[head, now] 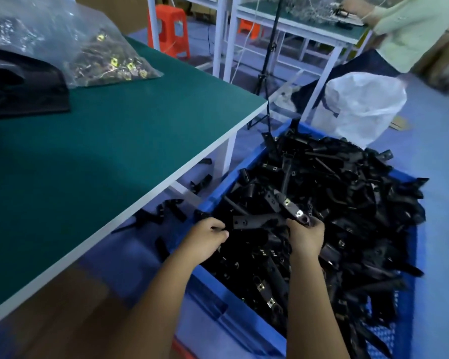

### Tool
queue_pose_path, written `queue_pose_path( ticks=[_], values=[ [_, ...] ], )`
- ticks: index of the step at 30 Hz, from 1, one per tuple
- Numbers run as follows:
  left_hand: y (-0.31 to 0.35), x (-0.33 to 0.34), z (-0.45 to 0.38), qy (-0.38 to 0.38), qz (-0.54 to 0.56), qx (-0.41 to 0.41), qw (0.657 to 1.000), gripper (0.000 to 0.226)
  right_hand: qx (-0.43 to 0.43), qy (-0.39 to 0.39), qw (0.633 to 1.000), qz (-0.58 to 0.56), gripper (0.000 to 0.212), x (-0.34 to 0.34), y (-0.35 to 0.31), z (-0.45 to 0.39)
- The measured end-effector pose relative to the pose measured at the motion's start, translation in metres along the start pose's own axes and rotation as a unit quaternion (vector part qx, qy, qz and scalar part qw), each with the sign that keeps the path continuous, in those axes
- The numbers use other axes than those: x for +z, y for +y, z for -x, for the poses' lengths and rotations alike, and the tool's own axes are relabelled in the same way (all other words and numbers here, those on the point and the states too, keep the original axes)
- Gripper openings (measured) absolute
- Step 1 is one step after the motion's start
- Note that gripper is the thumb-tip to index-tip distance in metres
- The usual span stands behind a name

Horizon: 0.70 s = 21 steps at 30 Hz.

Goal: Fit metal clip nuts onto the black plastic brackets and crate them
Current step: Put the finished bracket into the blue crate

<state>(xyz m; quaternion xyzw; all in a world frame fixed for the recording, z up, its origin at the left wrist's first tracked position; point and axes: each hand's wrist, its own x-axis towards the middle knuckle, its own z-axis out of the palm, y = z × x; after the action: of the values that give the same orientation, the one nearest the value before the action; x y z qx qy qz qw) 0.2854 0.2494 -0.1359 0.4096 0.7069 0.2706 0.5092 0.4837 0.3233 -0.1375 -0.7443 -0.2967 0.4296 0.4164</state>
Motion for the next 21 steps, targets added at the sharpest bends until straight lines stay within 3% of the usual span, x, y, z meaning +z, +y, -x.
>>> queue_pose_path(
  ticks=[2, 4, 8, 11, 16, 21],
  values=[
    [0.004, -0.004, 0.002, 0.004, -0.009, 0.02, 1.0, 0.019, -0.025, 0.065, 0.997, 0.037, 0.058, 0.006, -0.01, 0.009],
    [0.024, -0.007, 0.012, 0.038, 0.043, 0.08, 0.995, 0.019, -0.081, 0.062, 0.995, -0.004, 0.05, 0.02, -0.027, 0.025],
    [0.09, -0.026, 0.041, 0.083, 0.133, 0.248, 0.956, 0.031, -0.203, -0.011, 0.97, -0.133, 0.032, 0.064, -0.081, 0.076],
    [0.12, -0.059, 0.067, 0.159, 0.183, 0.333, 0.911, 0.036, -0.231, -0.11, 0.942, -0.217, 0.025, 0.095, -0.123, 0.127],
    [0.108, -0.135, 0.094, 0.305, 0.266, 0.342, 0.848, 0.032, -0.305, -0.264, 0.896, -0.183, 0.025, 0.152, -0.156, 0.209],
    [0.047, -0.208, 0.119, 0.465, 0.227, 0.278, 0.809, 0.032, -0.367, -0.403, 0.837, -0.046, 0.023, 0.217, -0.144, 0.274]
  ],
)
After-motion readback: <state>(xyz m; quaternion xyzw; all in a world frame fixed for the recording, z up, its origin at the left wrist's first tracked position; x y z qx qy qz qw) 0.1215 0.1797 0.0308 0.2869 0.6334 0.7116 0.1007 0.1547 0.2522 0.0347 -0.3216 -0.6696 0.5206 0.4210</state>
